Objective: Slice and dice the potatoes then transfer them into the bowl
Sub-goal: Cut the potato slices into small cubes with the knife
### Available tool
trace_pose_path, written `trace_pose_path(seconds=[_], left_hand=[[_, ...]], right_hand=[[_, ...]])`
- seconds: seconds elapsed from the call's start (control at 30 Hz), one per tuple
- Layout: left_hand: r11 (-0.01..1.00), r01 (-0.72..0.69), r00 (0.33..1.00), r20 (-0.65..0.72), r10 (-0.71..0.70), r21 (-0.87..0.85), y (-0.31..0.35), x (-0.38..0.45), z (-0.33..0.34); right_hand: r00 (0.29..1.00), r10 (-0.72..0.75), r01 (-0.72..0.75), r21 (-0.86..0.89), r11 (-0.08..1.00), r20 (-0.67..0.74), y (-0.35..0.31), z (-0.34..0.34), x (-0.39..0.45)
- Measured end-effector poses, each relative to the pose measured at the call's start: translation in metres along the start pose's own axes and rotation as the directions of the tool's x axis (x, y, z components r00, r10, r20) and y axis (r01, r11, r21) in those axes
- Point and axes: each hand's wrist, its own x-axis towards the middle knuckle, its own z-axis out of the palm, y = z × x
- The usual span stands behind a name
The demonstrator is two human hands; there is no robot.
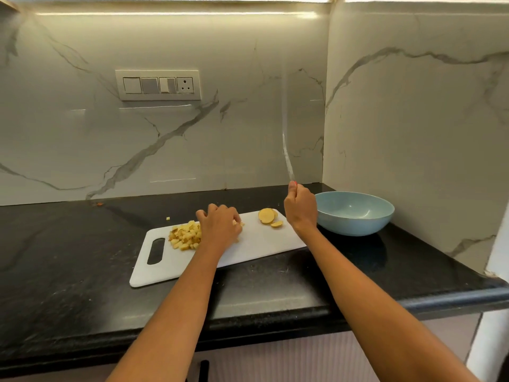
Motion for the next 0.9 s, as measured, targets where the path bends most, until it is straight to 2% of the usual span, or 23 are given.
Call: trace_pose_path(seconds=[0.13,0.3,0.43,0.5,0.57,0.67,0.9], left_hand=[[0.997,0.035,0.996,-0.076,-0.041,-0.071,0.007,0.003,-0.001],[0.994,-0.110,0.992,-0.068,0.110,0.000,0.033,0.008,0.002],[0.969,-0.241,0.966,0.081,0.244,-0.047,0.057,0.016,0.008],[0.963,-0.251,0.946,0.188,0.266,-0.098,0.063,0.018,0.010],[0.962,-0.258,0.933,0.236,0.273,-0.092,0.065,0.018,0.012],[0.961,-0.268,0.934,0.224,0.278,-0.075,0.061,0.020,0.014],[0.957,-0.238,0.961,0.102,0.257,-0.165,0.042,0.008,0.012]], right_hand=[[1.000,0.007,-0.007,0.055,0.998,0.011,-0.002,0.001,0.000],[1.000,-0.014,0.013,0.088,0.996,0.002,-0.001,0.002,0.001],[0.999,-0.041,0.042,0.094,0.995,-0.006,-0.002,0.001,0.003],[0.999,-0.040,0.040,0.102,0.994,-0.008,-0.003,0.000,0.003],[0.999,-0.038,0.039,0.104,0.994,-0.009,-0.003,0.000,0.003],[0.999,-0.037,0.038,0.109,0.993,-0.009,-0.003,-0.001,0.003],[1.000,-0.027,0.026,0.096,0.995,0.016,-0.003,-0.002,0.001]])
